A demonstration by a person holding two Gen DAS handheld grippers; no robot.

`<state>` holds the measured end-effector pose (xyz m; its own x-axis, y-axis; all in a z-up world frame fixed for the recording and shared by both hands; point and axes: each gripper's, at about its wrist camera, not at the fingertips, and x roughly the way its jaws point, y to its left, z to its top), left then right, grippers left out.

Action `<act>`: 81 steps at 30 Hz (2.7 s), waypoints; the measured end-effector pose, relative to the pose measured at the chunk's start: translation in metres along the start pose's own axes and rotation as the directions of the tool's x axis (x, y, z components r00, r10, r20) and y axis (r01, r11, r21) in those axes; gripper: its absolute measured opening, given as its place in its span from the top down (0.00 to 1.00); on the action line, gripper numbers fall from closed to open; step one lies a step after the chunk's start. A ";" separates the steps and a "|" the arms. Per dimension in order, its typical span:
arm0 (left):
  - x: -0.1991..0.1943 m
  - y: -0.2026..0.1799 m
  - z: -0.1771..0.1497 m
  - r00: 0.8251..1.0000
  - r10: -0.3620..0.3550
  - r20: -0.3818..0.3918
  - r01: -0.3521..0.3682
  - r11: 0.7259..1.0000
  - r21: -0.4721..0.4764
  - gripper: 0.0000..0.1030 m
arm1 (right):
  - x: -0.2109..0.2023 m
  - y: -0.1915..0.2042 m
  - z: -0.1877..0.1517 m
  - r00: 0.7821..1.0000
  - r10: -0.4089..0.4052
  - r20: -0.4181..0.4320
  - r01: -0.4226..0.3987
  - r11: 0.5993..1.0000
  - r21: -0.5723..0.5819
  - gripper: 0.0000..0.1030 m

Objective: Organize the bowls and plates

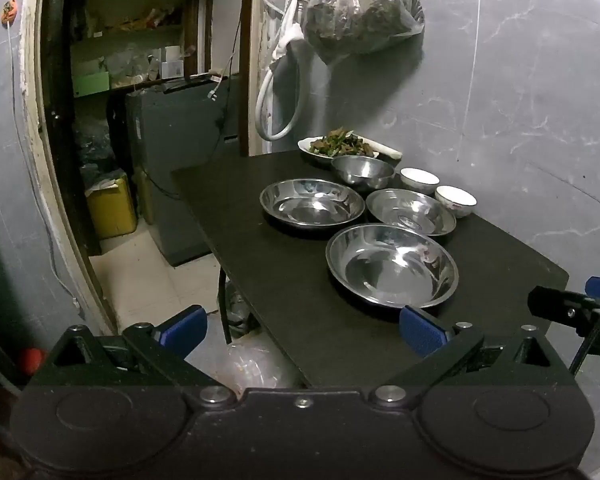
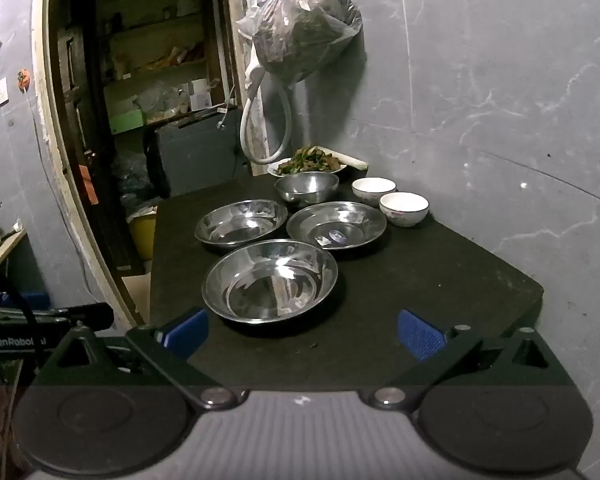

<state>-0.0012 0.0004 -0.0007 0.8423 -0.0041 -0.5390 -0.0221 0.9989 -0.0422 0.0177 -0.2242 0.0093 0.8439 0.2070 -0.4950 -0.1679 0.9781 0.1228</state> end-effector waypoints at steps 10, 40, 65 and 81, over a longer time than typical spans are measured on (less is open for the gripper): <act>0.002 -0.001 -0.001 1.000 0.000 -0.007 0.000 1.000 0.003 0.01 | 0.000 0.000 0.000 1.000 0.000 0.002 0.000 1.000 0.003 0.00; 0.006 -0.007 0.001 1.000 0.003 -0.013 -0.003 1.000 -0.001 0.01 | 0.003 0.001 0.002 1.000 -0.001 -0.001 0.001 1.000 -0.003 0.00; 0.005 -0.004 0.001 1.000 0.003 -0.015 -0.003 1.000 -0.001 0.01 | 0.001 0.000 0.002 1.000 -0.003 0.008 0.003 1.000 -0.003 0.00; 0.008 -0.007 0.001 1.000 0.002 -0.017 -0.002 1.000 -0.001 0.01 | 0.001 0.000 0.002 1.000 -0.004 0.007 0.004 1.000 -0.002 0.00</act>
<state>0.0065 -0.0069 -0.0042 0.8332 -0.0033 -0.5530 -0.0241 0.9988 -0.0424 0.0200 -0.2235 0.0106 0.8482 0.2025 -0.4895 -0.1654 0.9791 0.1185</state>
